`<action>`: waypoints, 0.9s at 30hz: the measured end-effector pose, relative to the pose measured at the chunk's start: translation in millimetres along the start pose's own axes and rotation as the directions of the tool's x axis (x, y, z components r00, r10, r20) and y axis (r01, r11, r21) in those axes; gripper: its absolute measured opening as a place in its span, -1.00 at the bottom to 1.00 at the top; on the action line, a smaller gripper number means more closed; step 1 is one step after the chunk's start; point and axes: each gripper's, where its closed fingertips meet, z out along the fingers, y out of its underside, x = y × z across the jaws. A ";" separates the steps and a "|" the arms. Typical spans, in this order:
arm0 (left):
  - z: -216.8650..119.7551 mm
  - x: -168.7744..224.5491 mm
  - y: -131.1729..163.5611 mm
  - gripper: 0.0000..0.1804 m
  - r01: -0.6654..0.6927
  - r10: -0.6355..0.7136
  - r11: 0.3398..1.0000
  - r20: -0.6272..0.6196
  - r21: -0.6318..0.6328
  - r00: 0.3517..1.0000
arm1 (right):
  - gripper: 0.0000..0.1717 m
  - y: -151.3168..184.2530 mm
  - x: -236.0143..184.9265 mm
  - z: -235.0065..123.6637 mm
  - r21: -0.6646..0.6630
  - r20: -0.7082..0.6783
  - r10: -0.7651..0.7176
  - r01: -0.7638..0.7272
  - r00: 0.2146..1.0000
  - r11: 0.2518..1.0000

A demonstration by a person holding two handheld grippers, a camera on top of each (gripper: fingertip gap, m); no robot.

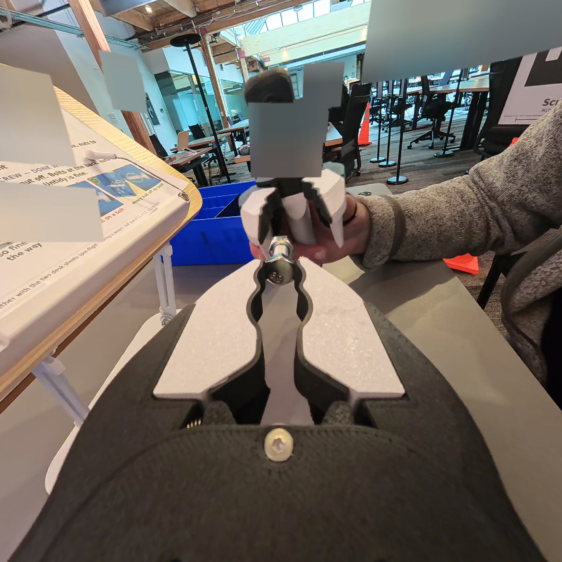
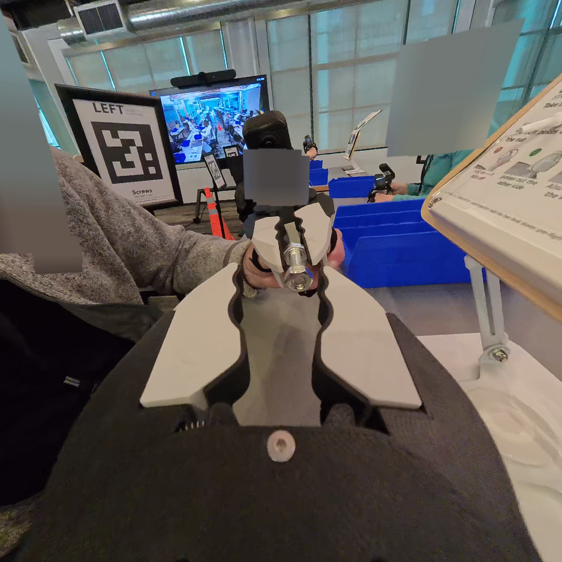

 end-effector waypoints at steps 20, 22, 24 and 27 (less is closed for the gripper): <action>6.2 6.0 1.3 -0.80 -0.266 0.274 0.959 0.078 -0.100 0.959 | -0.79 10.3 4.1 10.3 0.062 0.145 0.364 -0.375 0.920 0.925; 6.3 7.1 -0.1 -0.81 -0.201 0.205 0.977 0.055 -0.068 0.977 | -0.79 10.4 3.0 10.0 0.053 0.118 0.297 -0.305 0.947 0.951; 6.6 7.4 -2.2 -0.81 -0.092 0.092 0.995 0.016 -0.023 0.996 | -0.79 9.2 2.0 10.0 0.045 0.065 0.191 -0.195 0.979 0.980; 5.6 8.0 -5.2 -0.81 0.176 -0.171 0.983 -0.112 0.043 0.979 | -0.79 9.1 0.7 10.7 -0.033 -0.068 -0.079 0.077 0.995 0.997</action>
